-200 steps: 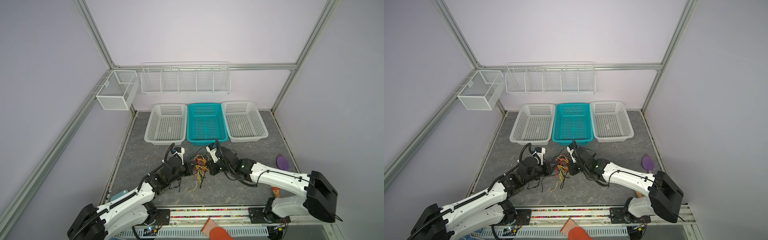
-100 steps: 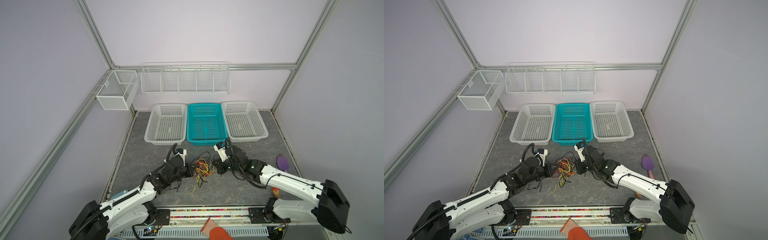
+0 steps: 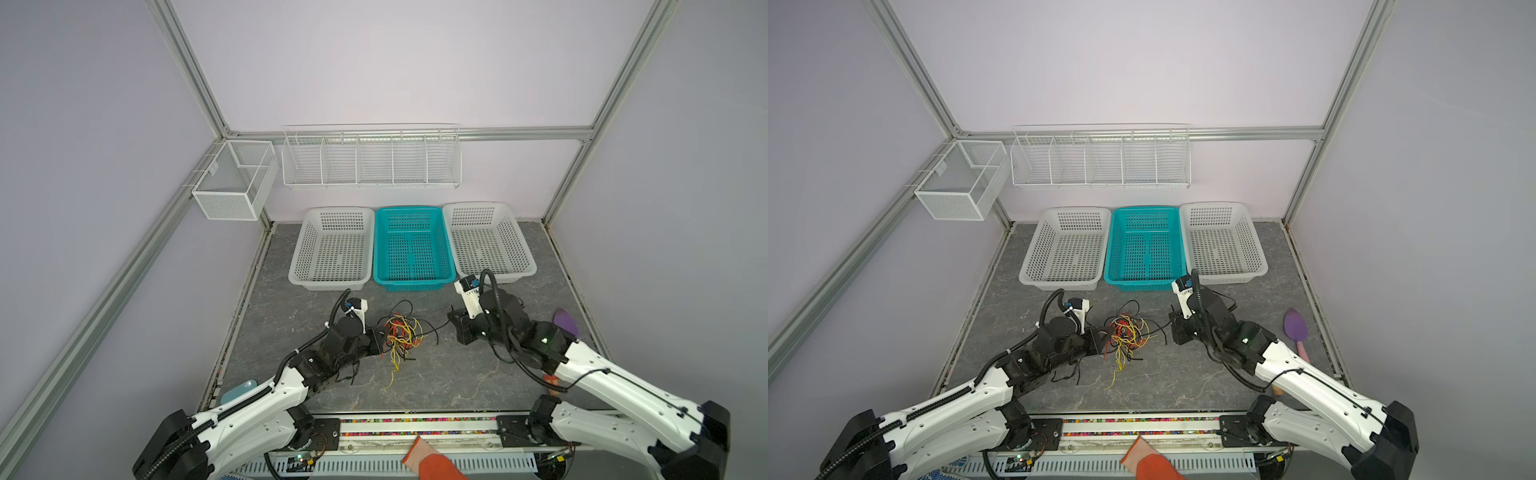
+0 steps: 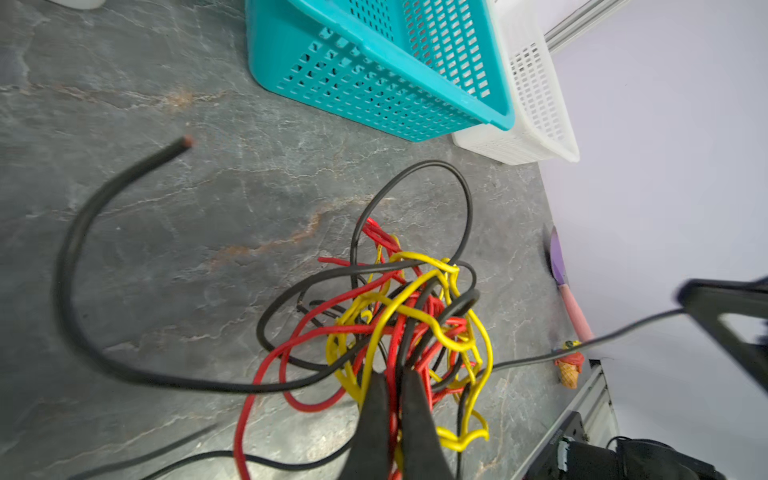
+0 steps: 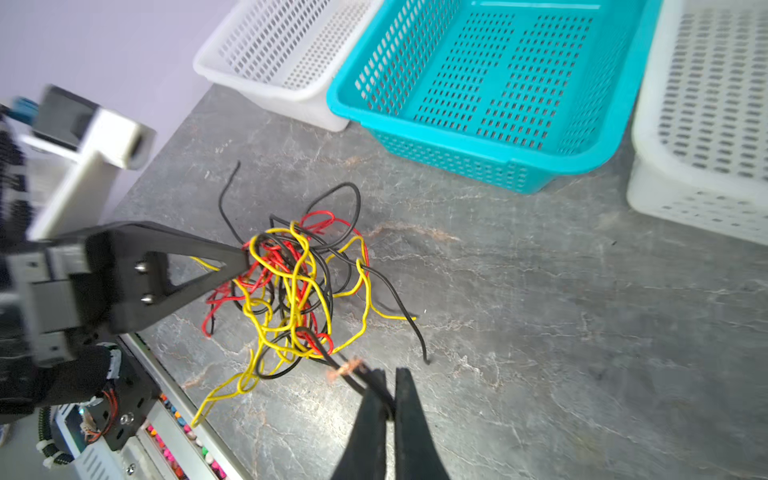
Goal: Untangle the cables
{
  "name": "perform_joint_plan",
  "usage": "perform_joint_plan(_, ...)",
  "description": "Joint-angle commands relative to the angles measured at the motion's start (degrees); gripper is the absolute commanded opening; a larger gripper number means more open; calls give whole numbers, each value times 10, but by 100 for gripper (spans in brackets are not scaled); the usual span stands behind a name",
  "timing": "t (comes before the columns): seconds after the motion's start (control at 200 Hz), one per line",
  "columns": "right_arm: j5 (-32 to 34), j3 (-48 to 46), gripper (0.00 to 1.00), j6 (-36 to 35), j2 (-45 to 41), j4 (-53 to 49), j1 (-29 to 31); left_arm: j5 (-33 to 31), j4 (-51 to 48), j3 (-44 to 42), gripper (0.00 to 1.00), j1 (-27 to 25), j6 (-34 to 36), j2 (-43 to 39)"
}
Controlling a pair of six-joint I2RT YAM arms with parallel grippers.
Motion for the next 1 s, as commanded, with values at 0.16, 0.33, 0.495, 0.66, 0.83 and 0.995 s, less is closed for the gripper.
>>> perform_joint_plan(0.16,144,123,6,-27,-96,-154,-11,-64,-49,2,0,2,18,37)
perform_joint_plan(0.33,204,203,6,-33,-120,-216,-15,-61,-43,6,0,3,22,65)
perform_joint_plan(0.495,222,281,6,-53,-124,-257,-15,-63,-41,7,0,3,26,83)
perform_joint_plan(0.66,247,346,6,-72,-127,-288,-15,-63,-43,4,0,3,25,83)
perform_joint_plan(0.83,105,287,6,-60,-106,-274,-15,-52,-30,9,0,3,19,73)
perform_joint_plan(0.995,-6,176,13,-15,-90,-202,-15,-29,-20,21,0,2,16,51)
